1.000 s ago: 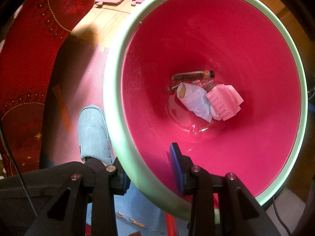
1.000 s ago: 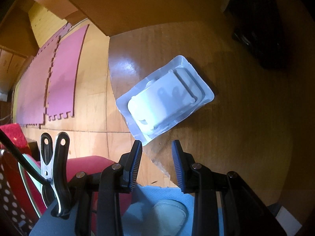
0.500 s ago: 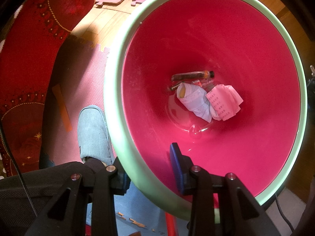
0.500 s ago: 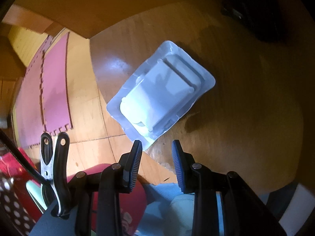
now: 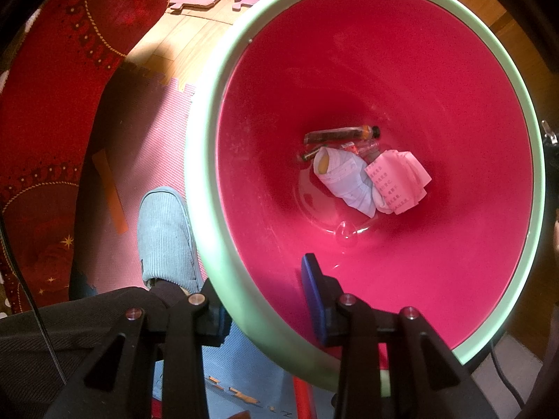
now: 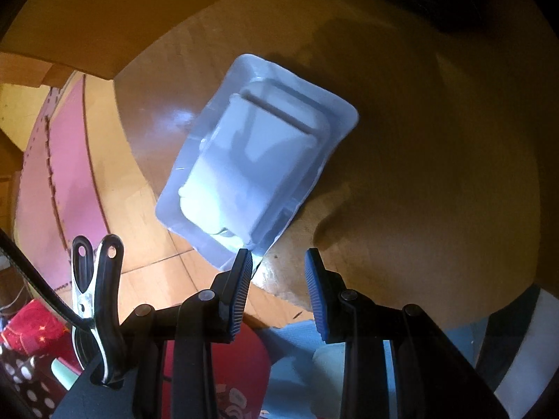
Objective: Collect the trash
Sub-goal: 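Lower the open right tool onto the edge of the white tray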
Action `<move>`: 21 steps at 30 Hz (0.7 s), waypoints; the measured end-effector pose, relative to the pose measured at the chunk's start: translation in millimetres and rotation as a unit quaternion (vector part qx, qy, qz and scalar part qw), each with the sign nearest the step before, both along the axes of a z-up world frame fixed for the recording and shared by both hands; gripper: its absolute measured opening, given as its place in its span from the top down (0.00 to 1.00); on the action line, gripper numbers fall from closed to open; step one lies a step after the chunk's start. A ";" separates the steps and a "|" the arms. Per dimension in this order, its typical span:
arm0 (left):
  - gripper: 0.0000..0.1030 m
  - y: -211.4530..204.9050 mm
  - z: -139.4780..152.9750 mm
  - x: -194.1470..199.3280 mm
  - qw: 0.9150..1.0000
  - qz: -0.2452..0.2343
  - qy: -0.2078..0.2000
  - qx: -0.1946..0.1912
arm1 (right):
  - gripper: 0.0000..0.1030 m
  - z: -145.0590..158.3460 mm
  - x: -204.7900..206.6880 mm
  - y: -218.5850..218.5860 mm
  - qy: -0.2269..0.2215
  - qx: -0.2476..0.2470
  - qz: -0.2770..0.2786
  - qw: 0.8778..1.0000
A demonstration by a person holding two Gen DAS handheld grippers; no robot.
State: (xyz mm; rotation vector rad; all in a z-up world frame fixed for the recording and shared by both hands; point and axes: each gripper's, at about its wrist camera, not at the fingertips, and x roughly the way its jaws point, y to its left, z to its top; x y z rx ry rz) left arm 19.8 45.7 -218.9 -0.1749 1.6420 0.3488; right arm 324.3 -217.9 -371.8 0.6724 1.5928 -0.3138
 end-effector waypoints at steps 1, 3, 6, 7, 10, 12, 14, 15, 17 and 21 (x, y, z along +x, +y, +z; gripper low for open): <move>0.65 -0.2 0.2 0.1 1.000 0.000 0.000 0.000 | 0.69 0.0 0.2 -0.3 0.001 0.000 -0.001 1.000; 0.65 0.1 -0.2 0.0 1.000 0.000 0.000 0.000 | 0.69 0.8 3.6 1.6 0.003 -0.008 0.005 1.000; 0.65 -0.3 0.1 0.3 1.000 0.000 0.000 0.000 | 0.69 2.3 11.0 8.8 0.008 -0.031 0.021 0.999; 0.65 -0.2 0.1 0.2 1.000 0.000 0.000 0.000 | 0.69 2.6 12.6 9.8 0.008 -0.035 0.024 0.999; 0.65 -0.4 0.2 0.3 1.000 0.000 0.000 0.000 | 0.69 2.9 16.8 10.0 0.013 -0.044 0.029 0.999; 0.65 -0.3 0.1 0.4 1.000 0.000 0.000 0.000 | 0.69 2.9 18.7 11.7 0.014 -0.047 0.034 0.998; 0.65 -0.1 0.0 0.2 1.000 0.000 0.000 0.000 | 0.75 2.3 19.1 14.5 0.010 -0.046 0.037 0.998; 0.65 -0.5 0.1 0.3 1.000 0.000 -0.001 0.000 | 0.84 2.4 18.8 15.7 0.002 -0.039 0.038 0.998; 0.65 -1.1 -0.3 0.5 1.000 0.000 0.000 0.000 | 0.95 3.0 18.6 19.5 -0.008 -0.031 0.038 0.999; 0.65 -1.1 -0.2 0.3 1.000 0.000 -0.001 0.000 | 0.98 0.4 15.6 18.8 -0.026 -0.008 0.032 0.999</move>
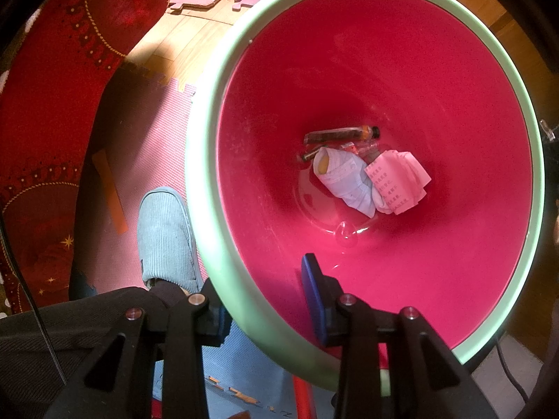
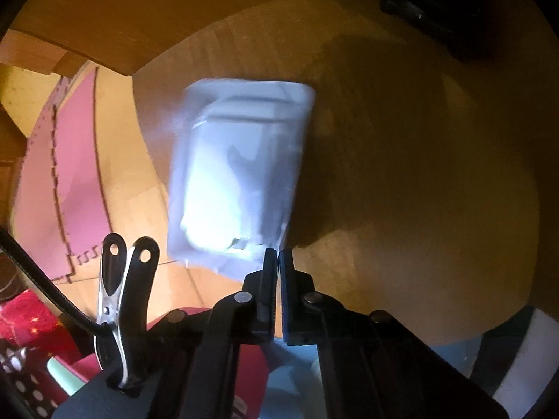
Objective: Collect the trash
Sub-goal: 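Lower the open right tool onto the edge of the white tray, then close the right tool on the tray edge and lift it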
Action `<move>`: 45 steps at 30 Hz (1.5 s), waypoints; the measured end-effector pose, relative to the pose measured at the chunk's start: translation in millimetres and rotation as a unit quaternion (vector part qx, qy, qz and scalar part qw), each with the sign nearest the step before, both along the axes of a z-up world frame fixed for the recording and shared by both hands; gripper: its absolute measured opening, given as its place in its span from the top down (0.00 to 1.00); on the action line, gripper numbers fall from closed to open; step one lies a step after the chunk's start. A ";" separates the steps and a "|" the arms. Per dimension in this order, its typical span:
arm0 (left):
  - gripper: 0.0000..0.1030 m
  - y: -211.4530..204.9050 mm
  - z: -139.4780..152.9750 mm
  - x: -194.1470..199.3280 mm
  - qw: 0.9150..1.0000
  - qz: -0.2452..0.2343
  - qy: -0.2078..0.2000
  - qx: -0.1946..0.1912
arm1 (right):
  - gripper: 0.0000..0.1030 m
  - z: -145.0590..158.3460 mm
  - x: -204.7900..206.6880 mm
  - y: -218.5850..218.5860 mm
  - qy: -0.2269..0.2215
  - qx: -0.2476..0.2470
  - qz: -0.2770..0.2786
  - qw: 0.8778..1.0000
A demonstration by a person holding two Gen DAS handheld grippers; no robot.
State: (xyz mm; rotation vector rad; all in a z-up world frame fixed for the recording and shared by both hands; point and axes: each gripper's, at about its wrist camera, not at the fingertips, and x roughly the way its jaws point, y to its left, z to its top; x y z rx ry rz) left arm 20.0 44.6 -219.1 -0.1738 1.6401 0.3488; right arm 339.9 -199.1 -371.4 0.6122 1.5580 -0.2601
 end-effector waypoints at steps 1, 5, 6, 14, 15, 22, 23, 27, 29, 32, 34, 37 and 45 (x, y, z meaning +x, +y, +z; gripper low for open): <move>0.65 0.0 -0.1 -0.1 1.000 0.000 0.000 0.000 | 0.98 -0.4 -0.9 -0.1 -0.001 0.001 0.001 1.000; 0.65 0.2 0.1 -0.3 1.000 0.000 0.000 0.000 | 0.98 1.1 -0.8 -0.6 -0.009 -0.012 0.015 1.000; 0.65 0.2 0.1 -0.3 1.000 0.000 0.000 0.000 | 0.98 2.0 -0.4 -0.7 -0.010 -0.015 0.017 1.000; 0.65 0.8 0.1 -0.8 1.000 0.001 0.000 -0.001 | 0.98 13.0 2.3 -5.0 -0.020 -0.039 0.035 0.998; 0.65 0.6 0.2 -0.6 1.000 0.000 0.000 -0.001 | 0.98 15.7 1.4 -6.0 -0.021 -0.044 0.037 0.998; 0.65 0.8 0.6 -0.6 1.000 0.001 0.000 -0.001 | 0.98 19.9 -0.8 -6.3 -0.023 -0.053 0.045 0.997; 0.65 0.8 0.6 -0.6 1.000 0.001 0.000 -0.001 | 0.98 20.7 -1.1 -6.6 -0.023 -0.053 0.048 0.997; 0.65 1.0 0.7 -0.7 1.000 0.001 0.000 0.000 | 0.98 23.2 -0.6 -3.0 -0.026 -0.055 0.054 0.997; 0.65 0.9 0.5 -0.7 1.000 0.001 0.000 -0.001 | 0.98 27.2 -0.5 1.3 -0.031 -0.060 0.064 0.996; 0.65 1.0 0.6 -0.7 1.000 0.001 0.000 -0.001 | 0.98 36.5 -5.9 -0.9 -0.037 -0.066 0.078 0.994; 0.65 1.0 0.7 -0.7 1.000 0.000 0.000 -0.001 | 0.98 40.7 -6.6 2.1 -0.041 -0.071 0.090 0.993; 0.65 0.9 0.5 -0.7 1.000 0.001 0.000 -0.001 | 0.98 47.0 -9.0 4.9 -0.046 -0.078 0.103 0.991; 0.65 0.9 0.8 -0.6 1.000 0.001 0.000 -0.001 | 0.98 51.7 -11.6 11.9 -0.046 -0.075 0.119 0.989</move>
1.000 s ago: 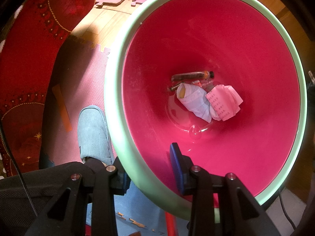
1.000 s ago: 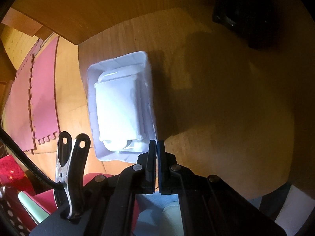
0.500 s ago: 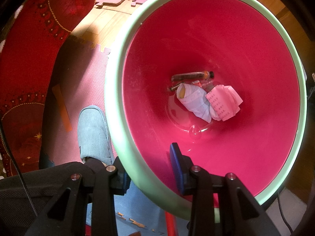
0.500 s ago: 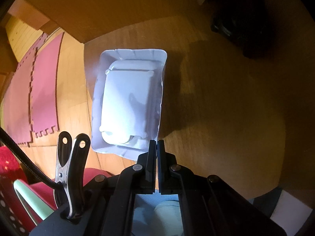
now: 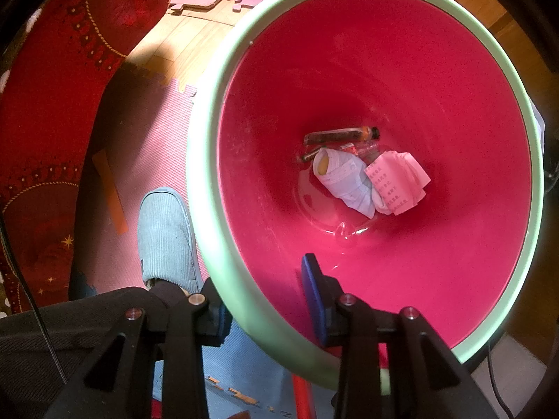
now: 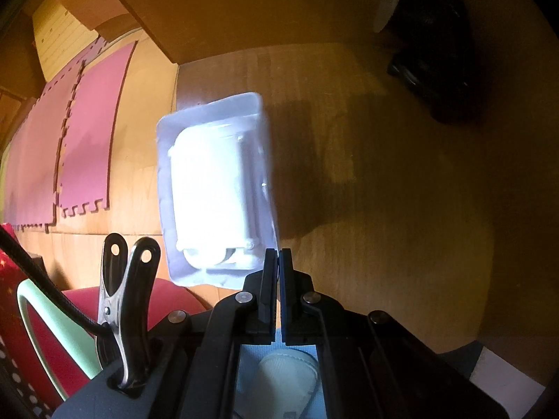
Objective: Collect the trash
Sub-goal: 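Close the right tool on the tray edge and lift it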
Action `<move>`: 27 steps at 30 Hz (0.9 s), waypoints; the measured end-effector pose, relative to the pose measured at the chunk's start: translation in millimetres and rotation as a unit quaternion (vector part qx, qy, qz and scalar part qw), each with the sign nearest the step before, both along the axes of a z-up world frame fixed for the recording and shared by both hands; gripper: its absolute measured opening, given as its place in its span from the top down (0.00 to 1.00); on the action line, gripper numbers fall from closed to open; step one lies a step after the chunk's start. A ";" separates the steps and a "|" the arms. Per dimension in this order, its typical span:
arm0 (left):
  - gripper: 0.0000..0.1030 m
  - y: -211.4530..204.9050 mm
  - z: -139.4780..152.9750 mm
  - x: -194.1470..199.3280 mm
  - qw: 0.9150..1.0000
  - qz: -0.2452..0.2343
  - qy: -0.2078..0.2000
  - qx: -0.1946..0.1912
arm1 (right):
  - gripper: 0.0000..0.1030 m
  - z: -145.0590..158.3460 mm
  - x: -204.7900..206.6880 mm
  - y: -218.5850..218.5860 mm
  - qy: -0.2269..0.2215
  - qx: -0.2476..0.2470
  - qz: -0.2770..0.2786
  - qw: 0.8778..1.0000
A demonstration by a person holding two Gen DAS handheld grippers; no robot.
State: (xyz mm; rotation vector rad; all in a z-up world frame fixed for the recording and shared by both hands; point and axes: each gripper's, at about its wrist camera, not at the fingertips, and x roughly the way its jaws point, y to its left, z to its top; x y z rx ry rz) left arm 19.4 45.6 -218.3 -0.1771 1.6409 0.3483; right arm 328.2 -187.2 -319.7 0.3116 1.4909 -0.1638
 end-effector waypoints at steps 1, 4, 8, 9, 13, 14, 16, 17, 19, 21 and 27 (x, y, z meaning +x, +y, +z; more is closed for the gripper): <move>0.65 -0.2 0.3 0.4 1.000 0.000 0.000 0.000 | 0.98 1.3 0.1 -0.3 -0.001 0.001 0.001 1.000; 0.65 -0.3 0.1 0.3 1.000 0.000 0.000 0.000 | 0.98 5.7 1.4 2.6 -0.006 0.004 0.004 1.000; 0.65 -0.5 0.0 0.2 1.000 0.000 0.000 0.000 | 0.98 14.2 4.2 5.7 -0.016 0.010 0.008 1.000; 0.65 -0.6 -0.1 0.2 1.000 0.000 0.000 0.000 | 0.98 16.6 5.4 7.4 -0.018 0.012 0.010 1.000; 0.65 -0.6 -0.2 0.3 1.000 0.000 0.000 0.000 | 0.98 26.7 10.8 15.8 -0.029 0.019 0.018 0.999; 0.65 -0.8 -0.3 0.4 1.000 0.000 0.000 0.000 | 0.98 28.6 11.7 18.0 -0.031 0.020 0.020 0.999; 0.65 -0.6 -0.4 0.4 1.000 0.000 0.000 0.000 | 0.98 32.3 13.5 23.4 -0.035 0.022 0.027 0.999; 0.65 -0.6 -0.4 0.4 1.000 0.000 0.000 0.000 | 0.98 34.2 14.1 25.8 -0.036 0.023 0.030 0.999; 0.65 -0.7 -0.4 0.4 1.000 0.000 0.000 0.001 | 0.98 36.5 14.9 28.6 -0.038 0.026 0.034 0.998; 0.65 -0.9 -0.7 0.7 1.000 0.000 0.000 0.000 | 0.98 39.7 16.0 31.2 -0.040 0.028 0.037 0.998; 0.65 -0.8 -0.6 0.6 1.000 0.000 0.000 0.000 | 0.98 49.5 19.0 43.5 -0.047 0.034 0.050 0.997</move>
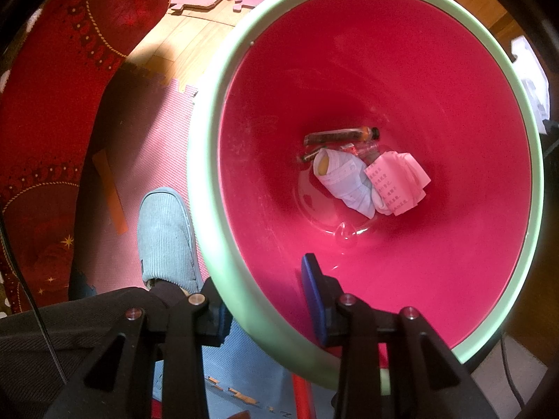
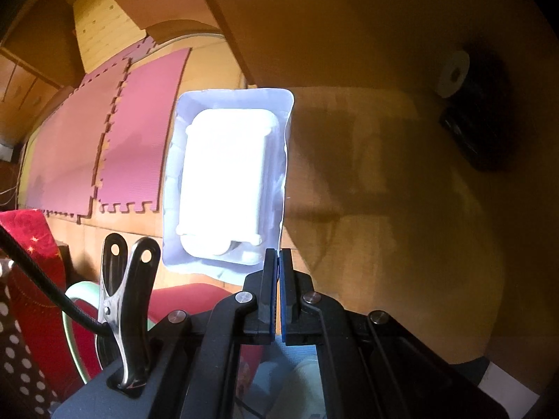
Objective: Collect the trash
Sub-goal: 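Close the right tool on the tray edge and lift it, then carry the white plastic tray with the right tool over the red bucket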
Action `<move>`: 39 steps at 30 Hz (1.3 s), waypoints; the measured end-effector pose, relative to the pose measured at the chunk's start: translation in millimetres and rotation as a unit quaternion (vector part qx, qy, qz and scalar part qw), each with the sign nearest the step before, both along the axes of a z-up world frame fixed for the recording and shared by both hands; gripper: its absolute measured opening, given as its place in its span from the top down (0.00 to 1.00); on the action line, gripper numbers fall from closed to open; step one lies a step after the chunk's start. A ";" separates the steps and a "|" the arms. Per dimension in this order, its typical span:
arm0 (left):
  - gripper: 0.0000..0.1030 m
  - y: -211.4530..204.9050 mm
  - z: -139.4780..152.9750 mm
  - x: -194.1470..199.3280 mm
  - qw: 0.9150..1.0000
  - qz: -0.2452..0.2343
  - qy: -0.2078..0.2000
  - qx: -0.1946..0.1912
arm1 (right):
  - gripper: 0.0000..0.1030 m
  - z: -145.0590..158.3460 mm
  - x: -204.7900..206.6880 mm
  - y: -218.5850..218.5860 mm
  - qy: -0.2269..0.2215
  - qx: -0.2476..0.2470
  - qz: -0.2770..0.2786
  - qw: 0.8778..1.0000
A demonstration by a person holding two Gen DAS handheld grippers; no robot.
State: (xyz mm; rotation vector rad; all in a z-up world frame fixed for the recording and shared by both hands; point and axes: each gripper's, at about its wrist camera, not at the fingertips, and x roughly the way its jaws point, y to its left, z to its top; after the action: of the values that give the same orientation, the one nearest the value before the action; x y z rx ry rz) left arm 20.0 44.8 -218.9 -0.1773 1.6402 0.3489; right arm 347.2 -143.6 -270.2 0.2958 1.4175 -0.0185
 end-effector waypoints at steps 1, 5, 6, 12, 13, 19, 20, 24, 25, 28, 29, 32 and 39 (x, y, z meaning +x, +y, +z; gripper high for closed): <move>0.65 0.0 0.0 0.0 1.000 0.000 0.000 0.000 | 0.98 1.2 0.0 1.1 -0.001 0.002 0.002 1.000; 0.65 0.0 0.0 0.0 1.000 0.000 0.000 0.000 | 0.98 5.7 2.7 7.3 -0.006 0.005 0.009 1.000; 0.65 0.2 0.0 -0.2 1.000 0.000 0.000 0.001 | 0.98 7.0 3.8 9.2 -0.008 0.005 0.010 1.000; 0.65 0.2 -0.1 1.8 1.000 0.001 -0.001 0.000 | 0.98 14.0 8.6 19.6 -0.014 0.007 0.019 1.000; 0.65 0.4 0.0 1.3 1.000 0.001 0.000 0.000 | 0.98 15.2 9.0 21.8 -0.014 0.005 0.023 1.000; 0.65 0.3 0.3 3.1 1.000 0.003 -0.001 0.000 | 0.98 25.4 10.1 36.7 -0.022 -0.025 0.062 0.998; 0.65 0.7 0.5 2.3 1.000 0.002 -0.001 0.000 | 0.98 26.3 10.8 38.4 -0.023 -0.028 0.065 0.997; 0.65 1.2 1.9 2.9 1.000 0.002 -0.002 0.000 | 0.98 33.2 14.1 45.8 -0.032 -0.038 0.076 0.996; 0.65 1.3 2.2 2.5 1.000 0.002 -0.002 0.000 | 0.98 34.6 14.3 46.9 -0.034 -0.040 0.078 0.996; 0.65 1.3 2.2 2.7 1.000 0.002 -0.002 0.000 | 0.98 39.3 15.3 51.8 -0.040 -0.048 0.089 0.994; 0.65 1.3 2.2 3.3 1.000 0.002 -0.002 0.000 | 0.98 41.1 15.5 53.4 -0.042 -0.050 0.092 0.994; 0.65 1.3 2.1 2.7 1.000 0.002 -0.002 0.000 | 0.98 48.2 16.9 58.6 -0.049 -0.059 0.105 0.992; 0.65 1.8 3.0 2.9 1.000 0.003 -0.003 0.000 | 0.98 55.9 14.4 65.4 -0.045 -0.070 0.130 0.988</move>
State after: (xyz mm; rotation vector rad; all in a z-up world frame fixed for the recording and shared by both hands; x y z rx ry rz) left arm 23.0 46.6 -215.9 -0.1836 1.6331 0.3537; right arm 361.6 -78.2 -214.3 -0.0049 1.3490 0.1076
